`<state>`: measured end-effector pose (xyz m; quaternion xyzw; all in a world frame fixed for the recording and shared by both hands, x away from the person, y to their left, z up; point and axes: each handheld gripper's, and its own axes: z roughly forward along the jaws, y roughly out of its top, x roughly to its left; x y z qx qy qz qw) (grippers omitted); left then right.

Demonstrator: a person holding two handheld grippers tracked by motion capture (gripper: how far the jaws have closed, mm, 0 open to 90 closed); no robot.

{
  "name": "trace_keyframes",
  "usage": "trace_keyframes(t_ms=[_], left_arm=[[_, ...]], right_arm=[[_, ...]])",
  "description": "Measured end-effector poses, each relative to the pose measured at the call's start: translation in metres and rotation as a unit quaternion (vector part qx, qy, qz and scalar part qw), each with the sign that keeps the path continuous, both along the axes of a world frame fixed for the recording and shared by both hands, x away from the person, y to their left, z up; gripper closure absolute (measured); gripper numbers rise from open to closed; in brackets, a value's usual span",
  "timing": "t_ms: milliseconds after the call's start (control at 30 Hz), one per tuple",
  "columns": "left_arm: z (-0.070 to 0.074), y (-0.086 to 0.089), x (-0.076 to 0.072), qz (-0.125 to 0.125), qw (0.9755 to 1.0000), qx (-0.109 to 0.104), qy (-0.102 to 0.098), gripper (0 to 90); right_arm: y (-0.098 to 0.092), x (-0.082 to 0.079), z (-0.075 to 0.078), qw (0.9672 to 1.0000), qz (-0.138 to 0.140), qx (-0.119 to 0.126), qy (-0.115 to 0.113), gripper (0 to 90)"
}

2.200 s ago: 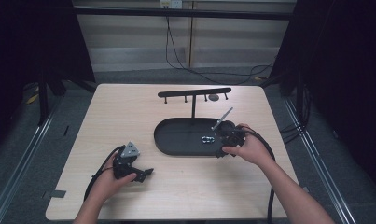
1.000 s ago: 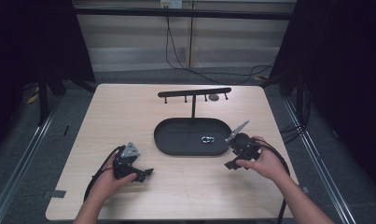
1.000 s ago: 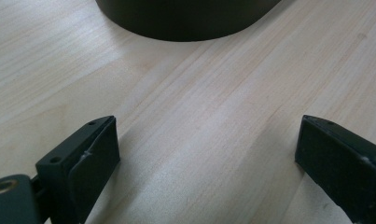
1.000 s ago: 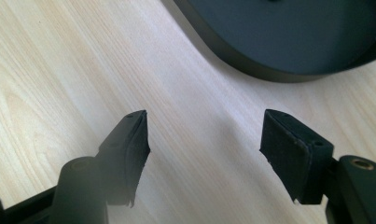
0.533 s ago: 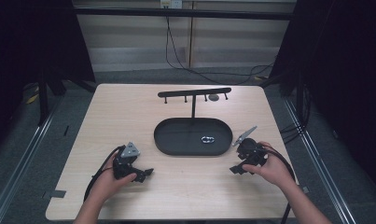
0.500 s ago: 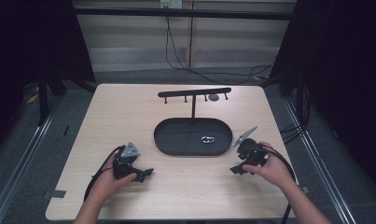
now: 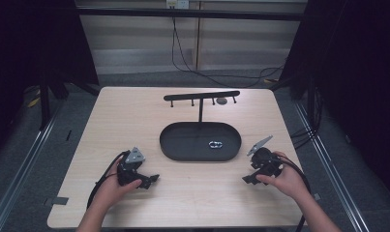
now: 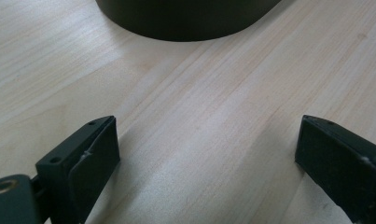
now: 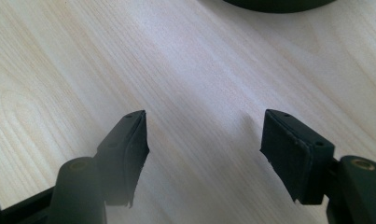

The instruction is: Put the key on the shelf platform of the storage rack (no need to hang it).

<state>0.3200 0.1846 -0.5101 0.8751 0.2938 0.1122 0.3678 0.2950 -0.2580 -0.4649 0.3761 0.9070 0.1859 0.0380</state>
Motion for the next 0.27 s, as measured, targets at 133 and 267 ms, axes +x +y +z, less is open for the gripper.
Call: trace_keyframes(t_ms=[133, 267], left_arm=[[0.0000, 0.0000, 0.0000, 0.000, 1.0000, 0.000, 0.000, 6.0], [0.0000, 0.0000, 0.0000, 0.000, 1.0000, 0.000, 0.000, 6.0]], right_arm=[[-0.0013, -0.0004, -0.0012, 1.0000, 0.000, 0.001, -0.001, 31.3], [0.0010, -0.0001, -0.0019, 1.0000, 0.003, -0.003, -0.005, 31.4]])
